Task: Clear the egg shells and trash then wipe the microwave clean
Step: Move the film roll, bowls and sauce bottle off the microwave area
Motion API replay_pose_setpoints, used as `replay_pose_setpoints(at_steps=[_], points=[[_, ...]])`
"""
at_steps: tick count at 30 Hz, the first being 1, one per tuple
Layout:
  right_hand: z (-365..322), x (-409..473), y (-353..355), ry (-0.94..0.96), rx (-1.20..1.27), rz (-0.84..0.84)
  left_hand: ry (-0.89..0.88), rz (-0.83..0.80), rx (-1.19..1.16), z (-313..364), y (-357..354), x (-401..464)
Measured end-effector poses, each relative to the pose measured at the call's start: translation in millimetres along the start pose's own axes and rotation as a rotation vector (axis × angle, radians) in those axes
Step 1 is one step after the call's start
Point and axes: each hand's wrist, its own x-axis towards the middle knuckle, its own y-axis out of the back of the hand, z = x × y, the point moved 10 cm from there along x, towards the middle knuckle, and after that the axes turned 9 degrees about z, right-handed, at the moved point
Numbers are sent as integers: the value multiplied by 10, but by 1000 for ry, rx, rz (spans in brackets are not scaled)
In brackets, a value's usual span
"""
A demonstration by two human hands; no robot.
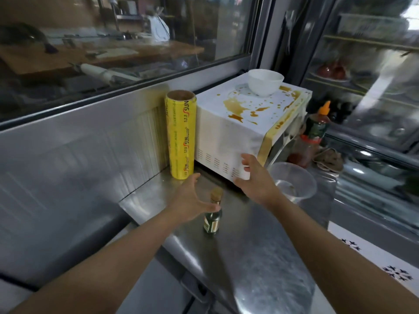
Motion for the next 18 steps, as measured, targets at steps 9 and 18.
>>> replay_pose_setpoints(at_steps=[9, 18], points=[[326, -452, -196, -11, -12, -67, -1, 101, -73, -211, -354, -123], [525, -405, -421, -62, 47, -117, -1, 232, -31, -272, -352, 10]])
